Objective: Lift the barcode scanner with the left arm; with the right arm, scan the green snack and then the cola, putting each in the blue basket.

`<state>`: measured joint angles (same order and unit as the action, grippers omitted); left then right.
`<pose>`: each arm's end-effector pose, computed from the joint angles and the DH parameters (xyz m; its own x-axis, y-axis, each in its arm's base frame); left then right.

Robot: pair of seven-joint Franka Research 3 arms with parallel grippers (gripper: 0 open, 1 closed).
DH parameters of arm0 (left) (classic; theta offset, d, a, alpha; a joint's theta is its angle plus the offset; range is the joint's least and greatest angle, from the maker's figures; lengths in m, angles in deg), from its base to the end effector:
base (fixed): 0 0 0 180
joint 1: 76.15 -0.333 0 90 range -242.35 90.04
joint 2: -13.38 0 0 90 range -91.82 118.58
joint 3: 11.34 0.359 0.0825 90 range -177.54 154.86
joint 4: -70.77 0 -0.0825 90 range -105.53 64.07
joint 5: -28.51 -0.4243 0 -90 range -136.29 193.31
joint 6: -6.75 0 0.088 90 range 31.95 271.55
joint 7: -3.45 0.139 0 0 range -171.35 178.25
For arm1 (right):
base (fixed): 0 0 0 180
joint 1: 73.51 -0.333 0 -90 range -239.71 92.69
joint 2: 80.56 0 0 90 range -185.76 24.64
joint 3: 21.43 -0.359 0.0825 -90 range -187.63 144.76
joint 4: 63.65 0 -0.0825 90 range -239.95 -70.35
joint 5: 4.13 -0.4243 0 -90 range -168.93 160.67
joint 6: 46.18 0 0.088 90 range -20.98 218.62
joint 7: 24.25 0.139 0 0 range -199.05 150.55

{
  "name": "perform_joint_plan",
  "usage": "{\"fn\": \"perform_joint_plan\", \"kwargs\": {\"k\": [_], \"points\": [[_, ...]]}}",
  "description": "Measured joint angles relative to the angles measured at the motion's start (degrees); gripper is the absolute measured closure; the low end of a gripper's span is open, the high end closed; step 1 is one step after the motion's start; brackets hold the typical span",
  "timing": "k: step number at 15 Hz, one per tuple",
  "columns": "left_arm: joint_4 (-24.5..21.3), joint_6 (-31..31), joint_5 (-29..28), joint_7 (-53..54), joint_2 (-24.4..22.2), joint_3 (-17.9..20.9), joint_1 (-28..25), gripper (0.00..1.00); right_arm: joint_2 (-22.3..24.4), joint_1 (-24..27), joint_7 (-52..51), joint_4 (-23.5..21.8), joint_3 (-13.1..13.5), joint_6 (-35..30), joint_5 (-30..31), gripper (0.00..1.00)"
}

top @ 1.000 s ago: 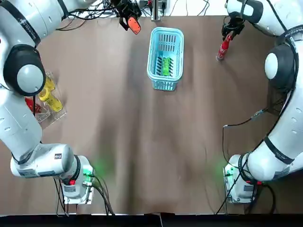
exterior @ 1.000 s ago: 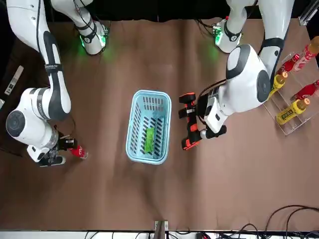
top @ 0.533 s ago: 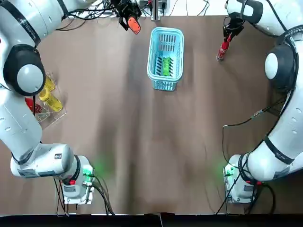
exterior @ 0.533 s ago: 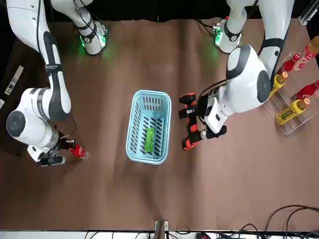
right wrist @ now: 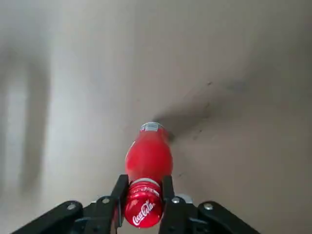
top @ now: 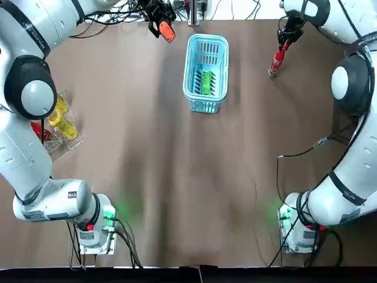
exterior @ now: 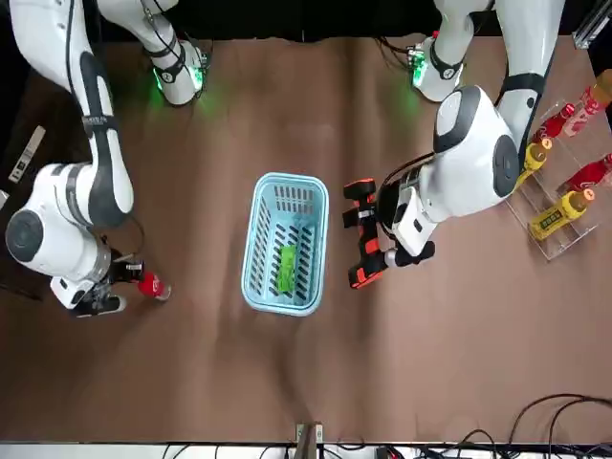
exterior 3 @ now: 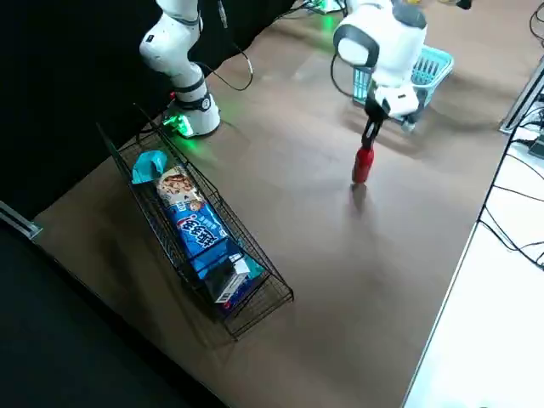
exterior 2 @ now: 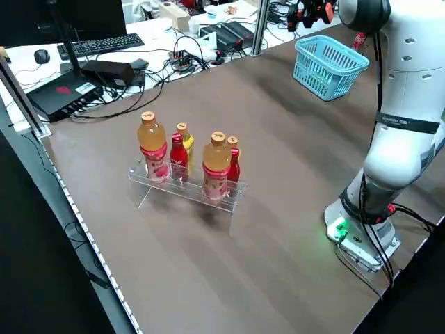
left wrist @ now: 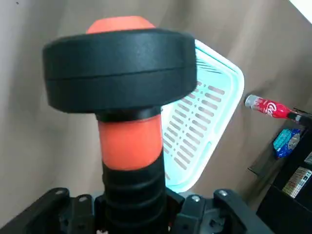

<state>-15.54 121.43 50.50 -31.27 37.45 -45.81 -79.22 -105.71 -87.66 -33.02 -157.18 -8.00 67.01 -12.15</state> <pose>0.6482 -0.3577 0.4846 0.9496 0.1745 -0.2604 0.2879 -0.8137 0.5049 0.7127 0.0392 0.3518 0.9893 0.1232 -0.0779 0.1206 -0.9920 -0.0371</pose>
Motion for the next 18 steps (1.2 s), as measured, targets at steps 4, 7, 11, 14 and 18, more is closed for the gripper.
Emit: {"fn": "perform_joint_plan", "kwargs": {"k": [4,7,11,14,18], "points": [[0.04,0.13,3.26,0.44,0.0,0.02,-1.3,0.94,4.62,-1.28,0.07,2.92,-6.0,-5.78,-0.06,0.68],[0.17,0.11,10.16,1.06,0.0,-0.04,-2.12,0.94,9.02,-2.29,0.31,3.35,-10.49,-11.41,-0.92,0.68],[0.68,0.07,18.5,1.16,-0.06,-1.55,-2.5,0.94,12.34,-2.34,-0.51,5.59,-16.28,-14.81,-2.93,0.68],[0.81,0.01,21.62,1.16,-0.27,-3.15,-2.88,0.94,12.51,-2.42,-0.57,6.12,-20.33,-14.87,-6.47,0.68],[1.15,-5.64,22.34,5.59,-0.3,-4.83,-2.84,0.94,12.51,-2.46,-3.08,7.39,-23.7,-14.61,-11.5,0.68]]}}
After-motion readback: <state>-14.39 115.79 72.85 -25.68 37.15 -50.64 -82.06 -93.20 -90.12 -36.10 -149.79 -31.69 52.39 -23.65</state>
